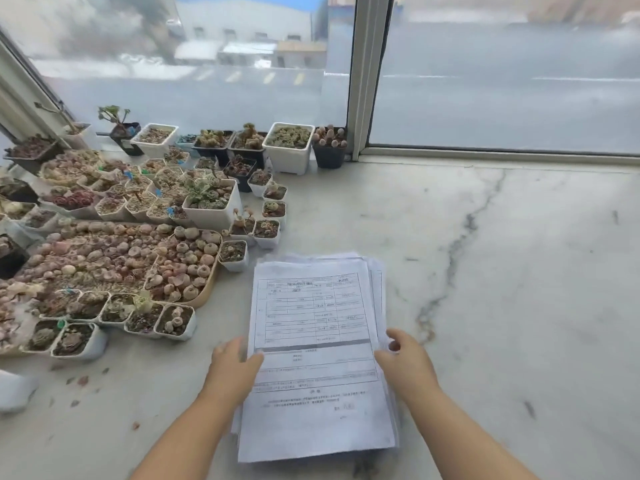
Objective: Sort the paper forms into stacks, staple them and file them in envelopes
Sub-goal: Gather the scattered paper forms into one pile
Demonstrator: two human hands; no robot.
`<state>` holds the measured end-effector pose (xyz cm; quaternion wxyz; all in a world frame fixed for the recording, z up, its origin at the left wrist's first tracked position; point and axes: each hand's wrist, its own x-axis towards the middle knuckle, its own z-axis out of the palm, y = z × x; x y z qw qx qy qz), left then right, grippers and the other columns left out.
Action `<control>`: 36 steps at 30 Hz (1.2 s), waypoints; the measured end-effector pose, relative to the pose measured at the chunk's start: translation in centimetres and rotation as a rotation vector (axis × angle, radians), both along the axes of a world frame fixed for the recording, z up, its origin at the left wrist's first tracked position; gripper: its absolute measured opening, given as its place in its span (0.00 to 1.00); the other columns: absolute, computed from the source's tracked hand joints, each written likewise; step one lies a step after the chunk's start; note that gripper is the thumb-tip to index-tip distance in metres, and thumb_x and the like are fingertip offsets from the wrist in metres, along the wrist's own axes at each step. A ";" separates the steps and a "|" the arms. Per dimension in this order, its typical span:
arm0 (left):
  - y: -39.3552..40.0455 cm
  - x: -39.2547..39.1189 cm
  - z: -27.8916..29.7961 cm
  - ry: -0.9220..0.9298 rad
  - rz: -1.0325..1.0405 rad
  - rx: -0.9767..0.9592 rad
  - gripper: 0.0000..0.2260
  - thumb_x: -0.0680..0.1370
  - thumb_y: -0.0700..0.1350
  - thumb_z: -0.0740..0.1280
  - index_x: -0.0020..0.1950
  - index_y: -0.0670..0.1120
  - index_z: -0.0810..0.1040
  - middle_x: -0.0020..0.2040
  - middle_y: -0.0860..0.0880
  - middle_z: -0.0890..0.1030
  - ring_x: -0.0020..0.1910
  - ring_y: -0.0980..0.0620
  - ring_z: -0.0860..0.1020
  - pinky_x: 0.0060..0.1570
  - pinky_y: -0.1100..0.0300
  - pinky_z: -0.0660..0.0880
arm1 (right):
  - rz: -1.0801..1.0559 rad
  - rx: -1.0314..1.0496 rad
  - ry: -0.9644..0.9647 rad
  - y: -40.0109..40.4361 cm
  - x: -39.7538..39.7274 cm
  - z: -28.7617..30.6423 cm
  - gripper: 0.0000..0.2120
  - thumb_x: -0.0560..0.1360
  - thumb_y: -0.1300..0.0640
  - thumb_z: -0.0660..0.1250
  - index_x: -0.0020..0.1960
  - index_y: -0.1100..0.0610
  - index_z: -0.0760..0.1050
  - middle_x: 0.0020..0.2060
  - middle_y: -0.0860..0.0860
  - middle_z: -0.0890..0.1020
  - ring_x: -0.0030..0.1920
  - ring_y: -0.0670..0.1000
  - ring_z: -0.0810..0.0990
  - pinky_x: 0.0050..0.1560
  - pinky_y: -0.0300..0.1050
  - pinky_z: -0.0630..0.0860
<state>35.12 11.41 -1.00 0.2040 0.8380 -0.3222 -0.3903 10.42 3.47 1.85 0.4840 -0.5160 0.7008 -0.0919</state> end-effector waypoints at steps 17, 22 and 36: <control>-1.2 -3.9 -0.9 0.348 0.092 0.095 0.22 0.63 0.48 0.65 0.57 0.46 0.75 0.52 0.50 0.82 0.50 0.49 0.80 0.52 0.52 0.77 | -0.204 0.196 -0.202 -0.7 -2.7 -1.8 0.23 0.62 0.50 0.73 0.56 0.53 0.74 0.49 0.50 0.83 0.48 0.53 0.84 0.53 0.53 0.81; -0.8 -8.9 -0.7 0.176 -0.026 0.095 0.15 0.71 0.47 0.68 0.56 0.49 0.73 0.57 0.48 0.69 0.55 0.48 0.74 0.59 0.52 0.74 | -0.185 0.280 -0.479 0.4 -8.0 -0.9 0.16 0.74 0.72 0.64 0.56 0.56 0.77 0.46 0.55 0.86 0.46 0.57 0.86 0.48 0.54 0.82; -4.2 -18.1 9.1 0.725 0.157 -0.627 0.17 0.66 0.38 0.77 0.53 0.41 0.81 0.49 0.45 0.85 0.48 0.45 0.84 0.40 0.60 0.81 | 0.038 -0.258 -0.785 -2.5 -18.3 9.9 0.23 0.70 0.62 0.68 0.65 0.56 0.73 0.57 0.53 0.83 0.58 0.54 0.82 0.56 0.48 0.80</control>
